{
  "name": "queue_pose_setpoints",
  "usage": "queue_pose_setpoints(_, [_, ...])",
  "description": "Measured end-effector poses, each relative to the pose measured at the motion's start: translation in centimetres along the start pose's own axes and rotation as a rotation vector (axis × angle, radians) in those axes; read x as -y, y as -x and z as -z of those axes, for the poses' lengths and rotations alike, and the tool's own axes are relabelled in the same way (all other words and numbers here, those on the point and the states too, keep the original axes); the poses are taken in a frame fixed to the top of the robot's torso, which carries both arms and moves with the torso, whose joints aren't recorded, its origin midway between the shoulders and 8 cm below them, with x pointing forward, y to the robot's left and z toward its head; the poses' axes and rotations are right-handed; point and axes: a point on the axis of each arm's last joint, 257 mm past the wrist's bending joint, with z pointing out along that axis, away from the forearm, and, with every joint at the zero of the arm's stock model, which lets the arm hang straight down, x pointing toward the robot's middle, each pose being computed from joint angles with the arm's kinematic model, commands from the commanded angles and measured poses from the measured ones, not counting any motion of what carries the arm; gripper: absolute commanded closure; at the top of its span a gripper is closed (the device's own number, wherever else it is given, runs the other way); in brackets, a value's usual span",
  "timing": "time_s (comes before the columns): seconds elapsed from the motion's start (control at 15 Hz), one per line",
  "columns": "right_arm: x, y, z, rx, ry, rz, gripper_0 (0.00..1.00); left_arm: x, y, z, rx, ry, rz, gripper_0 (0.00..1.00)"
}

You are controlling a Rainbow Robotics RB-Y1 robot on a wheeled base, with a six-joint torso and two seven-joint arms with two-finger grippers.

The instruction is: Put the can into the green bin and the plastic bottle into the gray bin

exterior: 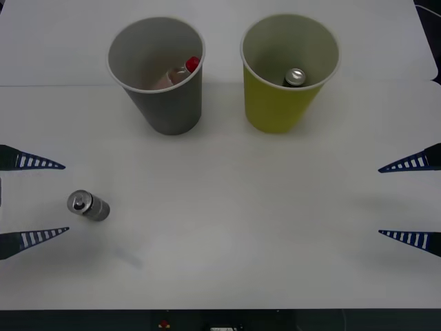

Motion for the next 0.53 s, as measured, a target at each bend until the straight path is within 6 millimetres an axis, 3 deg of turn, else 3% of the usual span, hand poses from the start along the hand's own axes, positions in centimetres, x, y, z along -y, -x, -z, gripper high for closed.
queue_pose_setpoints(0.53, [0.0, 0.0, 0.0, 0.000, 0.000, 0.000, 0.00, 1.0, -1.0, 1.3, 0.092, 0.064, 0.223, 0.00])
